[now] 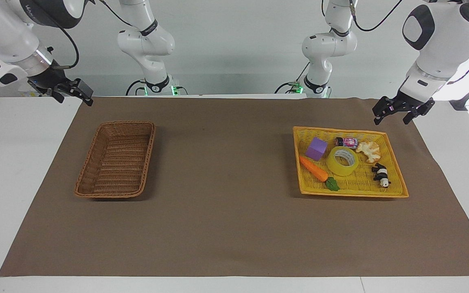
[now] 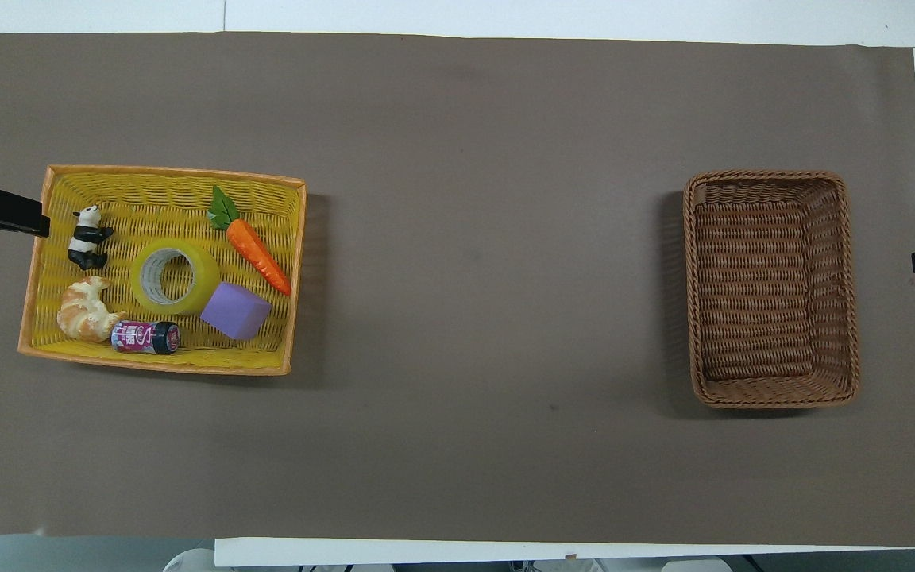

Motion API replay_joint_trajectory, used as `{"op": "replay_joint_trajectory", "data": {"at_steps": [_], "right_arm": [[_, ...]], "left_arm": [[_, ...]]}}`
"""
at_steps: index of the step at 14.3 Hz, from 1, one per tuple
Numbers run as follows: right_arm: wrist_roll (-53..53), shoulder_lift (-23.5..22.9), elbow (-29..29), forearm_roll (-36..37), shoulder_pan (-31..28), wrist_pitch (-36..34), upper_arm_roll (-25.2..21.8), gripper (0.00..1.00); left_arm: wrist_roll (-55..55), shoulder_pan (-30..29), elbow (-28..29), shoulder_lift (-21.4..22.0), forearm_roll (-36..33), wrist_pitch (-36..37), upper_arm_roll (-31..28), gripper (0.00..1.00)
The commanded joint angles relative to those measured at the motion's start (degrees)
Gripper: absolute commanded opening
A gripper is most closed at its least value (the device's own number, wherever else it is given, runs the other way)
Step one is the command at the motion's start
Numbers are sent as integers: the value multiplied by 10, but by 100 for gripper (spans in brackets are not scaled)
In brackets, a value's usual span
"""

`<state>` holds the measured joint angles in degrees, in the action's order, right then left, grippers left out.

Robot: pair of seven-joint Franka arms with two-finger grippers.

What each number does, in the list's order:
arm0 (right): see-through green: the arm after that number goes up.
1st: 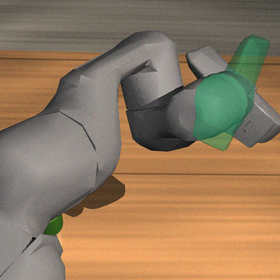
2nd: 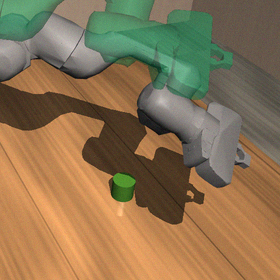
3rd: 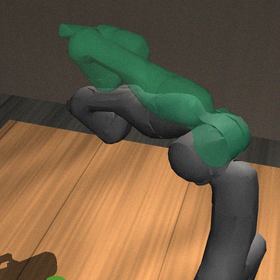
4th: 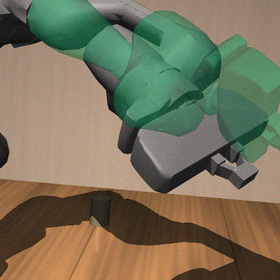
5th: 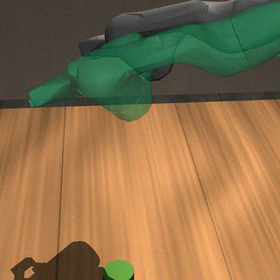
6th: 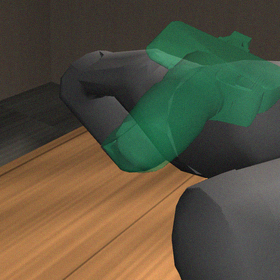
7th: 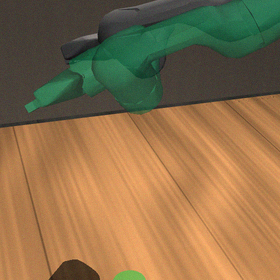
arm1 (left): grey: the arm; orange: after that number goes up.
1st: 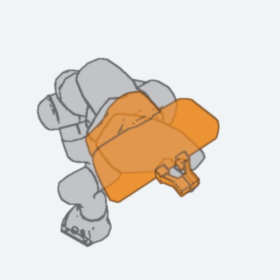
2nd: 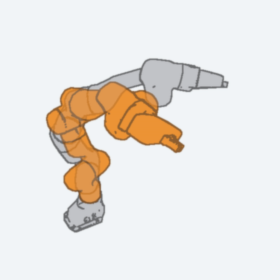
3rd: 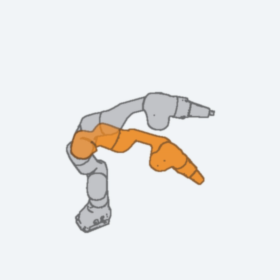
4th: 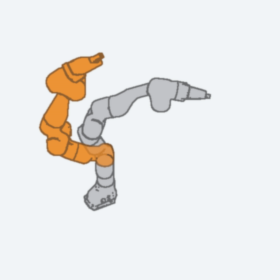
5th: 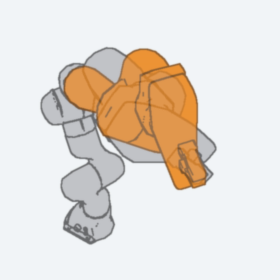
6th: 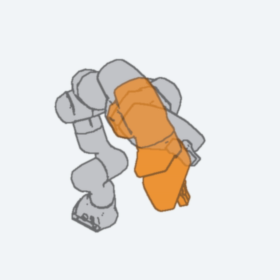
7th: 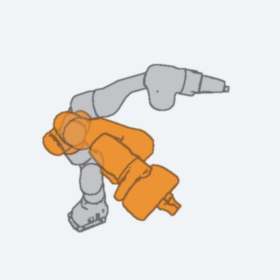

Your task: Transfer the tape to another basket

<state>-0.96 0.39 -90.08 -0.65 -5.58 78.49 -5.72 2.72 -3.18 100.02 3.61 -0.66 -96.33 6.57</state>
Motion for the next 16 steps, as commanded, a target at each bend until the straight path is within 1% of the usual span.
{"op": "replay_joint_trajectory", "data": {"at_steps": [1, 10, 13, 14, 16], "right_arm": [[-11, 12, -12, 3, -2, -2, 3, 100], [-11, 12, -13, 3, -2, -2, 3, 100], [-11, 13, -12, 3, -2, -2, 3, 100], [-11, 13, -12, 3, -2, -2, 3, 100], [-11, 12, -12, 4, -2, -2, 3, 100]], "left_arm": [[2, 1, 6, 7, 7, -2, -2, 100], [4, -3, 6, 8, 7, 2, -2, 100], [1, -4, 7, 10, 7, 15, -2, 100], [0, -3, 14, 15, 7, 20, -2, 99], [-10, -7, 72, 42, 7, -1, -2, 98]]}}
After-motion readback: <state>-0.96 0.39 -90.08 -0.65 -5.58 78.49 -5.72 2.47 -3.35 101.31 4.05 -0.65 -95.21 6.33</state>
